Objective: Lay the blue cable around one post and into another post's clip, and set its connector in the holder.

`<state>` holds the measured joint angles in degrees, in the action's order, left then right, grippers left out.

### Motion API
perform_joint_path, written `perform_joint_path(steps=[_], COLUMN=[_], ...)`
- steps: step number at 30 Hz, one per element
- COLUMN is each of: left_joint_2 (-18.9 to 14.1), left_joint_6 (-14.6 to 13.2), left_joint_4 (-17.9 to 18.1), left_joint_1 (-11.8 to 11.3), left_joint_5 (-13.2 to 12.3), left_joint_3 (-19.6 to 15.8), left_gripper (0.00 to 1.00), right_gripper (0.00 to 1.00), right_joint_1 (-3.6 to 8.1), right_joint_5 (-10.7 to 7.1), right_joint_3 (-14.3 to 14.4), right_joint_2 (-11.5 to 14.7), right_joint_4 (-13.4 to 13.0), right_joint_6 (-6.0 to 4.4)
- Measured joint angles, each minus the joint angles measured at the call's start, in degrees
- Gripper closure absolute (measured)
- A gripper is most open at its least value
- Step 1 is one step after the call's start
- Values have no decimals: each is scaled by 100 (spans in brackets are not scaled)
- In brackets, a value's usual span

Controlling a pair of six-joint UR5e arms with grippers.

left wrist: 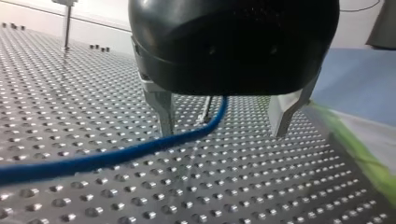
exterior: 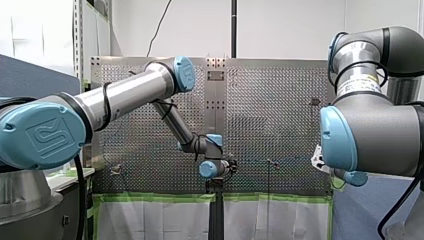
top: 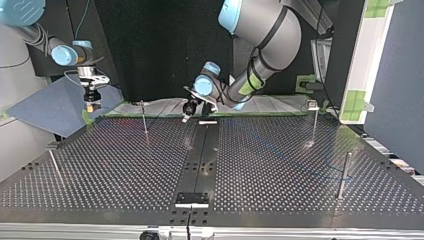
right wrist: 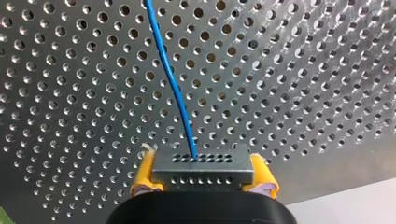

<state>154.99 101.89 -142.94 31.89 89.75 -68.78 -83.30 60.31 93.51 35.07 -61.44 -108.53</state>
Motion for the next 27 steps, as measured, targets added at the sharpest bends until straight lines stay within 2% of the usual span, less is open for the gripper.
perform_joint_path(steps=[12, 18, 23, 27], left_joint_2=[-167, -435, -537, -548], left_joint_6=[-374, -396, -458, -422], left_joint_4=[-393, -295, -245, -218], left_joint_1=[115, 140, 218, 368], left_joint_5=[-554, -806, -854, -831], left_joint_3=[-49, -292, -543, -668], left_gripper=[0, 0, 0, 0], right_gripper=[100, 100, 100, 100], right_joint_1=[-15, -16, -27, -36], right_joint_5=[-1, -1, -1, -6], right_joint_3=[0, 0, 1, 2], right_joint_2=[-12, -20, -20, -26], right_joint_4=[33, 35, 43, 69], right_joint_6=[6, 6, 6, 11])
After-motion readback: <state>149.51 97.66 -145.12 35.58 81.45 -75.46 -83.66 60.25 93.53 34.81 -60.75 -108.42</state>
